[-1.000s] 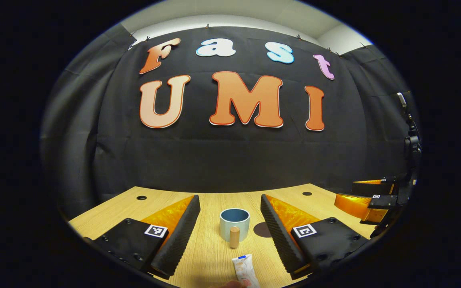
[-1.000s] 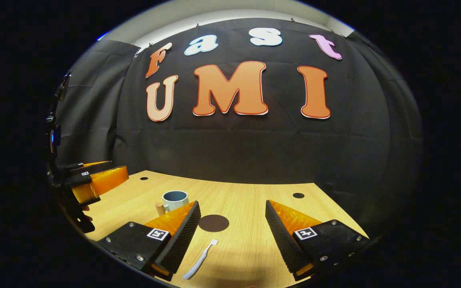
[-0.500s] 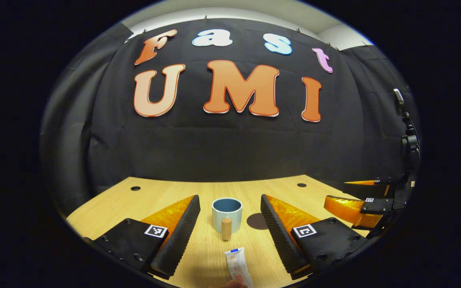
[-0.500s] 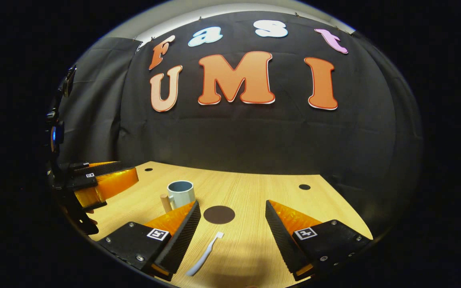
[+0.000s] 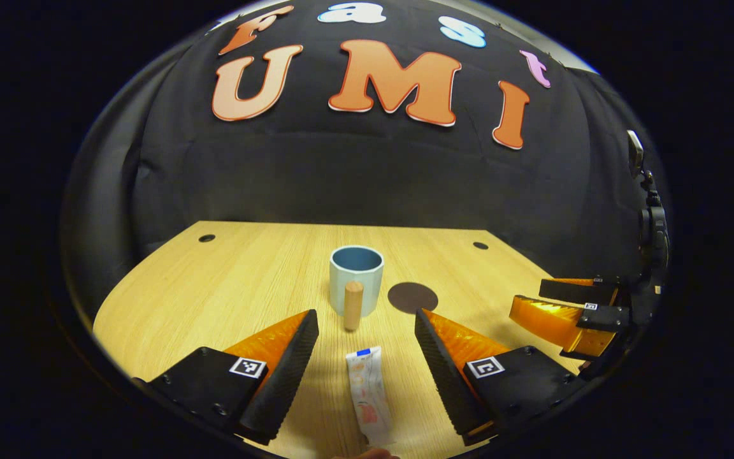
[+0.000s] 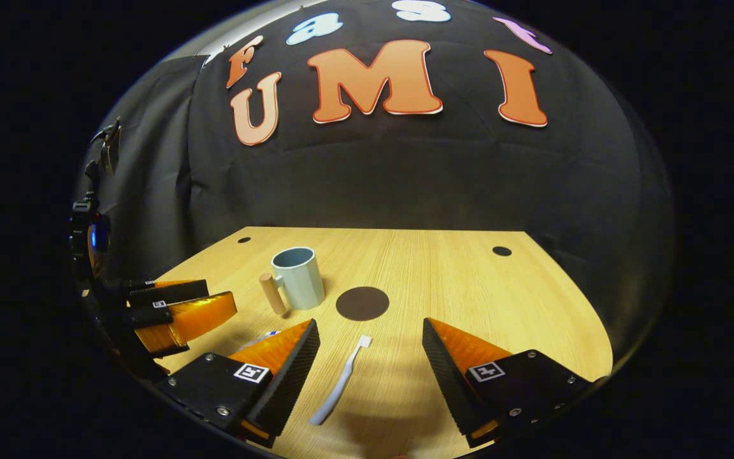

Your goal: Put the toothbrush and toothpaste on the desktop into the cup, then pick up the cup and place it on the coaster on the desktop.

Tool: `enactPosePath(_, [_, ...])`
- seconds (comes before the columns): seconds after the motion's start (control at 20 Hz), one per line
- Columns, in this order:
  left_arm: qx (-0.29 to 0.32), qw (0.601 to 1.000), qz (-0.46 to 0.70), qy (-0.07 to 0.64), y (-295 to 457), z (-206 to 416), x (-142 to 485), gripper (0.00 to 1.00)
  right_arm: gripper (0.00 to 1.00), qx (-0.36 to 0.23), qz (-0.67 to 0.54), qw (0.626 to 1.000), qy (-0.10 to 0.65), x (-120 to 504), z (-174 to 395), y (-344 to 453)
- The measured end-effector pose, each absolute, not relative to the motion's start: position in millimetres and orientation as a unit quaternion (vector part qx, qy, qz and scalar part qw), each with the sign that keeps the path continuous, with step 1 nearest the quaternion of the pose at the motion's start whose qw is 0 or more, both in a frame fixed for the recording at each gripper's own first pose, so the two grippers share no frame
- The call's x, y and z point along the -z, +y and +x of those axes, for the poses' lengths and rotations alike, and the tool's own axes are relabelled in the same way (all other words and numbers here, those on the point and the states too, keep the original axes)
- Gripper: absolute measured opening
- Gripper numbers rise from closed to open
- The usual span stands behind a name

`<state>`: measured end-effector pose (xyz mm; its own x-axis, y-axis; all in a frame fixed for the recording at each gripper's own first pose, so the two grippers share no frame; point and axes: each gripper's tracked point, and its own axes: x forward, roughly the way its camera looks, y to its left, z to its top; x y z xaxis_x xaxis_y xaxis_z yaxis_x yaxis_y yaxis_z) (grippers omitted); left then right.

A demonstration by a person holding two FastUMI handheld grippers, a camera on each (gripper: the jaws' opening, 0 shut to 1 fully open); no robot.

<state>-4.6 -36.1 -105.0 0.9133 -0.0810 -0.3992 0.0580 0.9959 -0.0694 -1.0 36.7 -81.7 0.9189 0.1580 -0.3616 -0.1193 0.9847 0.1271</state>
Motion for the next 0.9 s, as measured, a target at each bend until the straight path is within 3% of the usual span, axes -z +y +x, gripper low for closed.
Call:
enactPosePath(0.3, [0.029, 0.954, -0.013, 0.299, -40, -12, 149, 0.99, 0.96, -0.064, 0.056, 0.967, 0.240, 104, 4, 36])
enactPosePath(0.9, [0.022, 0.913, -0.007, 0.408, -51, -31, 182, 0.99, 0.96, -0.059, 0.061, 0.950, 0.300, 131, 2, 41])
